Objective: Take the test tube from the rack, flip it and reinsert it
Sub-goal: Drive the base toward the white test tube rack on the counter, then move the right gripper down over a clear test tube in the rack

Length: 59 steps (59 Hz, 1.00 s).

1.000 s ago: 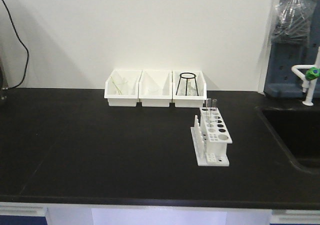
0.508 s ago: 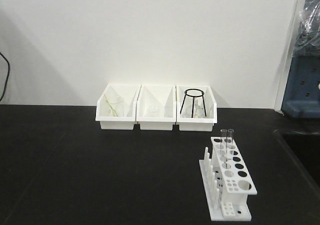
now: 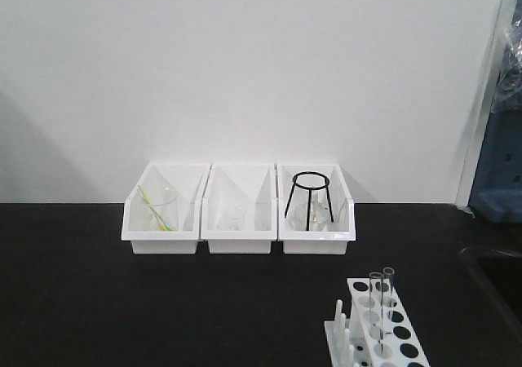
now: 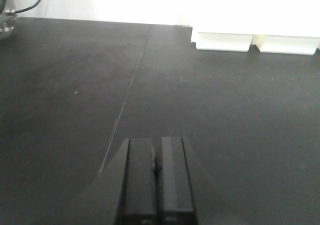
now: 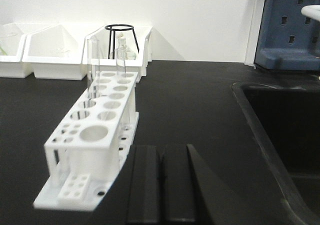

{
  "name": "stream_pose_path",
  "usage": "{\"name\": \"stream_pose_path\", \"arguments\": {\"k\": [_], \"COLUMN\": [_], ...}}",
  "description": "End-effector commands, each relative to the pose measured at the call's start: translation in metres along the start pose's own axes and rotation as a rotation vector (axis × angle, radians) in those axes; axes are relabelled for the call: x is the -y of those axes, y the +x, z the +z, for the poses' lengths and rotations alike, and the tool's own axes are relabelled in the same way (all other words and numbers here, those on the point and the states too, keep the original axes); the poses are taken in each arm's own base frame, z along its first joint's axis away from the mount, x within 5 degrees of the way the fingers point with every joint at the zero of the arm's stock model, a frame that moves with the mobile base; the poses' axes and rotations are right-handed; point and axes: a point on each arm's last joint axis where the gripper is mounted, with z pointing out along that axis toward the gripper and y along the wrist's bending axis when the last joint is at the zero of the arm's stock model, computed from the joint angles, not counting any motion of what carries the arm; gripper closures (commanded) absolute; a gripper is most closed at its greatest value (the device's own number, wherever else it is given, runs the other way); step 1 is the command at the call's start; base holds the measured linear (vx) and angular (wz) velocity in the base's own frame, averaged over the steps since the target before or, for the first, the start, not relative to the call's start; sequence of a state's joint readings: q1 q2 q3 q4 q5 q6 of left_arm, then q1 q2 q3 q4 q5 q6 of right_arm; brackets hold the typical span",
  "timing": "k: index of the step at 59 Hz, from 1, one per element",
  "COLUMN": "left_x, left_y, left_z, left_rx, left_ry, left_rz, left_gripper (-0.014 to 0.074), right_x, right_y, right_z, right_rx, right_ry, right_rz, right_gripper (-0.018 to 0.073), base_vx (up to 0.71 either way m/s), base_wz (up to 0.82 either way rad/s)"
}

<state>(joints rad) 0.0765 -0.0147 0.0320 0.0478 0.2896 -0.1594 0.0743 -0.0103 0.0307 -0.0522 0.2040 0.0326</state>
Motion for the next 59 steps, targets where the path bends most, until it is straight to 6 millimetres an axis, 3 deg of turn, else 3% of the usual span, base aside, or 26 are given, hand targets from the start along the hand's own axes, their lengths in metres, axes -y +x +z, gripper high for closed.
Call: {"name": "stream_pose_path", "arguments": {"k": [1,45,59], "left_x": [0.0017,0.0017,0.0017], "left_y": [-0.0083,-0.0083,-0.0083], "left_z": [-0.0013,-0.0013,-0.0013], "left_rx": [0.097,0.097,0.097], "left_ry": [0.023,0.023,0.023], "left_rz": [-0.002,-0.002,-0.002], "left_gripper": [0.0603,0.0603,0.0603], "right_x": [0.0003,0.0003,0.0008], "right_y": [-0.0075,-0.0075,-0.0084], "right_z": [-0.001,-0.001,-0.0011], "right_rx": [0.09,0.09,0.099], "right_ry": [0.006,0.006,0.018], "right_rz": [-0.011,-0.011,-0.122], "right_gripper": [0.0568,0.0568,0.0568], "base_vx": [0.25,0.12,0.0], "base_wz": [-0.03,-0.01,0.0]}}
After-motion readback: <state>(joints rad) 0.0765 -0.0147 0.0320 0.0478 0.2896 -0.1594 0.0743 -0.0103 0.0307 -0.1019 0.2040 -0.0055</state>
